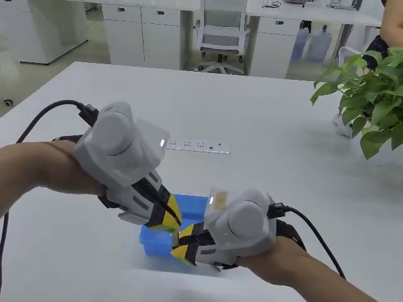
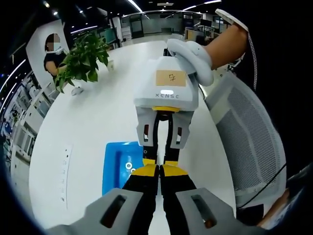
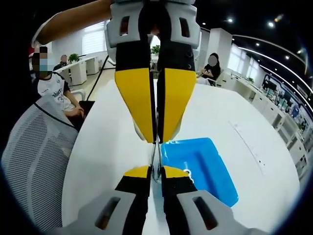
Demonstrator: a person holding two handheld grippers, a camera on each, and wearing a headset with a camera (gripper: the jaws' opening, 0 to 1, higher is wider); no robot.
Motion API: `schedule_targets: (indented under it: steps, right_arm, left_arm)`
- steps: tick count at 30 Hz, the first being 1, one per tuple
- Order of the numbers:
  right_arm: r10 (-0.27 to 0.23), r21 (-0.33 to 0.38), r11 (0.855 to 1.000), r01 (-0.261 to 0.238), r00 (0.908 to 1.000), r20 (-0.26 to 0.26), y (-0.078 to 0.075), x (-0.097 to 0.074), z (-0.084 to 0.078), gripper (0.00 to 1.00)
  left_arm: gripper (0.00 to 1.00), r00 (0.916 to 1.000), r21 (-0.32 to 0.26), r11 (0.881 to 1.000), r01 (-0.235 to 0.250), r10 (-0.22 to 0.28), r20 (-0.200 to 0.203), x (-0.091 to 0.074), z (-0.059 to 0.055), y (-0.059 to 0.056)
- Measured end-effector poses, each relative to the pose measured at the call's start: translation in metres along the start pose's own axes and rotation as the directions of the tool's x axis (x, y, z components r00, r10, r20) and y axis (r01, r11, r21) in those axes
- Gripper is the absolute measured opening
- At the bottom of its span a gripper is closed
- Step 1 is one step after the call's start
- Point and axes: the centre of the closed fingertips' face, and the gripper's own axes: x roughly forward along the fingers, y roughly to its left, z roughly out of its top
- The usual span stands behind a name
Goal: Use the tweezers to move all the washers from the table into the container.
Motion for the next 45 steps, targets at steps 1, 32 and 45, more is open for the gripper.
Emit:
schedule_targets:
  steps: [1,32,45]
  right_arm:
    - [-0.004,-0.003,1.0,0.004,1.0,0.0,-0.002,-0.001,0.001,0.1]
    - [-0.037,-0.017,0.999,0.037,0.9993,-0.011,-0.065,0.014,-0.019,0.1]
    - [-0.024,-0.015,1.0,0.024,0.9992,-0.031,-0.076,0.031,-0.037,0.1]
  left_arm:
    - [0.05,1.0,0.002,1.0,0.0,0.0,0.001,-0.001,0.001,0.001]
    - [0.05,0.9985,0.045,0.997,-0.055,0.055,0.007,0.022,-0.008,0.062]
    - [0.05,0.9988,0.029,0.998,-0.048,0.048,-0.008,0.04,-0.024,0.073]
